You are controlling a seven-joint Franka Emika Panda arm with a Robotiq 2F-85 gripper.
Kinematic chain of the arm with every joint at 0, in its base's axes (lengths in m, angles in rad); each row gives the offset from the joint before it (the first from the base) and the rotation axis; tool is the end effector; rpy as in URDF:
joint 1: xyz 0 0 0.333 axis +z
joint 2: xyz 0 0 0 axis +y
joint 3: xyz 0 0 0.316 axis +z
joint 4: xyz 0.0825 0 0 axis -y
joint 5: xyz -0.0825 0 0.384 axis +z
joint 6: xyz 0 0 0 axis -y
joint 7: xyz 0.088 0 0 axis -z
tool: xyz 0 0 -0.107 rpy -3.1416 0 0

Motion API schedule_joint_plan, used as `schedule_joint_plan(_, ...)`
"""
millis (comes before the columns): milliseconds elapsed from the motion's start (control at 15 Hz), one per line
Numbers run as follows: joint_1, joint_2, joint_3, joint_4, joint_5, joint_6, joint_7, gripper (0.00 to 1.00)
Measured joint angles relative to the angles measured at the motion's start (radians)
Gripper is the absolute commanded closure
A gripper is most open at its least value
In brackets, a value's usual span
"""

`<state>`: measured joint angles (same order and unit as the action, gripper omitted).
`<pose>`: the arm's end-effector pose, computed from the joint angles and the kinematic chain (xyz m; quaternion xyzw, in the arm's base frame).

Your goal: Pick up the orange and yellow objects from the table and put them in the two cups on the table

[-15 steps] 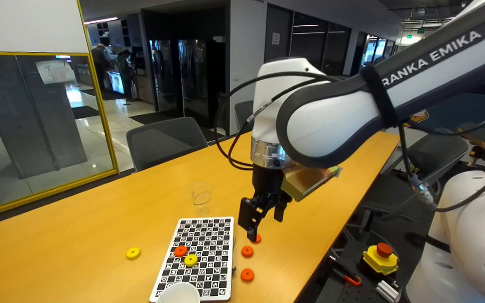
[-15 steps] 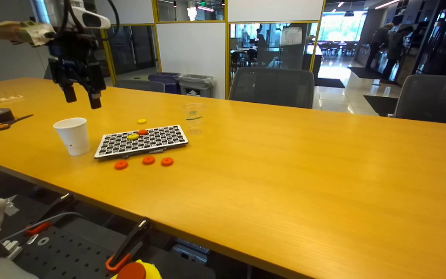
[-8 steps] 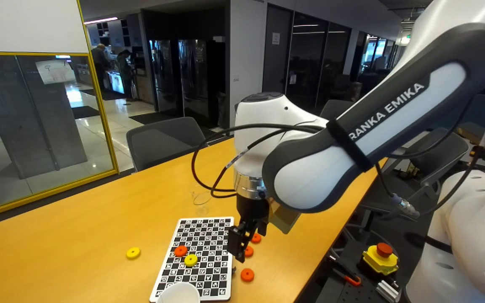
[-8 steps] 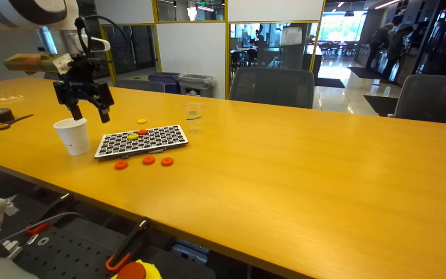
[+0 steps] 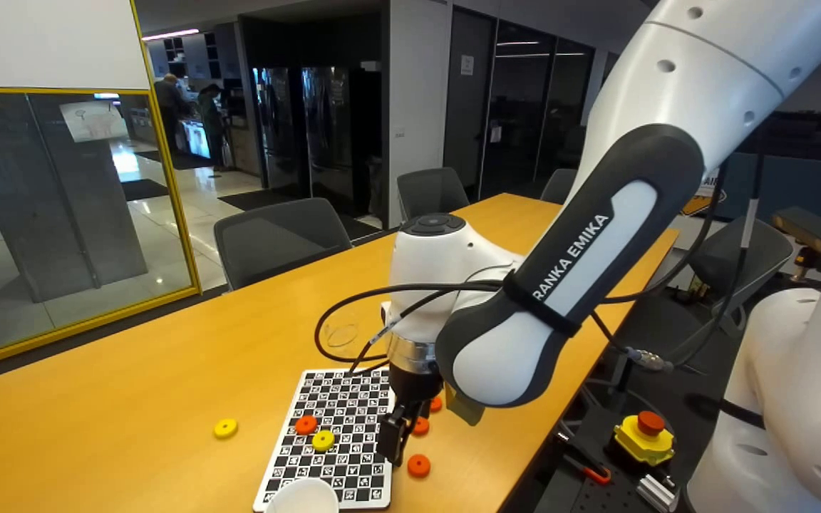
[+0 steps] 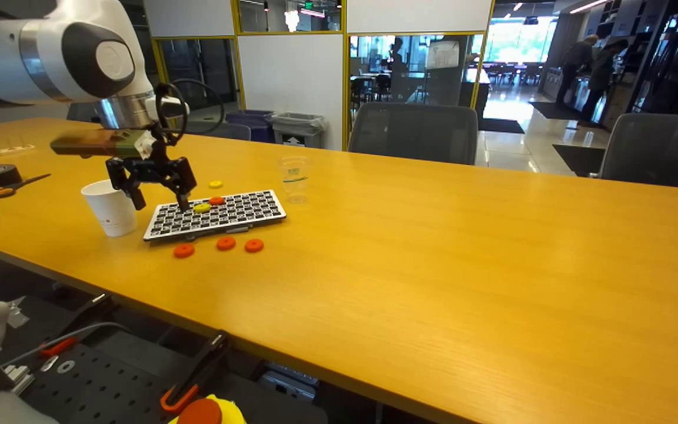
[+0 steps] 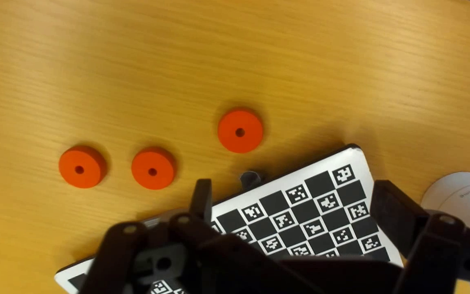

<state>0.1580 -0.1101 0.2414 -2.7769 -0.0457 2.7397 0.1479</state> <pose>0.3610 0.1514 0.2508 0.9885 0.1456 0.0394 0.0126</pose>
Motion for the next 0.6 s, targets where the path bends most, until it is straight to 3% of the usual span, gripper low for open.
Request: schedule_joint_plan(600, -0.009, 0.213, -0.063, 0.056, 0.061, 0.081, -0.216, 0.0)
